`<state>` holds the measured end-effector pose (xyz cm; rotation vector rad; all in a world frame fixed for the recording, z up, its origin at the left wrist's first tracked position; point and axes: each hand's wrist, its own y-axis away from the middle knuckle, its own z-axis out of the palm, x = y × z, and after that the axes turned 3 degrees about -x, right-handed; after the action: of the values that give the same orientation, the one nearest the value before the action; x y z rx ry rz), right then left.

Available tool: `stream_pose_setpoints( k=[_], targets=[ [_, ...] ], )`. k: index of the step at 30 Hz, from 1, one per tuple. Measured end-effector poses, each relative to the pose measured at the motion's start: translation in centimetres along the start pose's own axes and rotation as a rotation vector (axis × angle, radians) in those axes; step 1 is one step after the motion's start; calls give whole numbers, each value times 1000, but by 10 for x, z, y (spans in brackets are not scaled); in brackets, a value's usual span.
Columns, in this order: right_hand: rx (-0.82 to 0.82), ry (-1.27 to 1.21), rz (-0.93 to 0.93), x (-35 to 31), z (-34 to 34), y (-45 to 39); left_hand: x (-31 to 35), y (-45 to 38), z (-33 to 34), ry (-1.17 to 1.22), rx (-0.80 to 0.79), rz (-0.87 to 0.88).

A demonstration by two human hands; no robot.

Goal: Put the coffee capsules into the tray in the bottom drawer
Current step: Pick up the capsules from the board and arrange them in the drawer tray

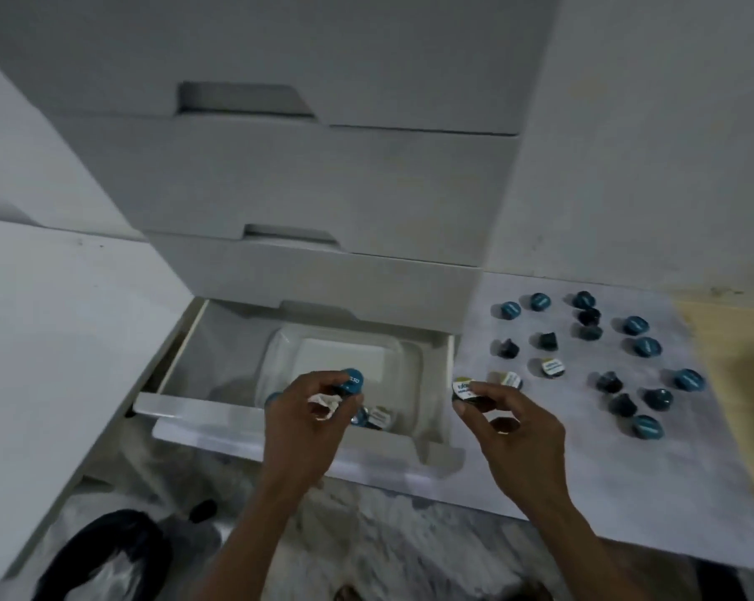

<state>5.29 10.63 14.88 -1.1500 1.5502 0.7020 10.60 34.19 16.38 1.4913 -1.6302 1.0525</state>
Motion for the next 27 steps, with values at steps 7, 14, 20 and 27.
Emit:
stream_pose_setpoints(
  k=[7, 14, 20, 27],
  targets=[
    [-140, 32, 2, -21, 88, -5, -58, -47, -86, -152, -81, -97],
    [-306, 143, -13, -8, 157, -56, -105, -107, -90, -382, -269, -23],
    [-533, 294, 51, 21, 202, -88, -130, -140, -70, -538, -545, -40],
    [-731, 433, 102, 35, 231, -100, -154, -149, -50, -586, -677, -113]
  ],
)
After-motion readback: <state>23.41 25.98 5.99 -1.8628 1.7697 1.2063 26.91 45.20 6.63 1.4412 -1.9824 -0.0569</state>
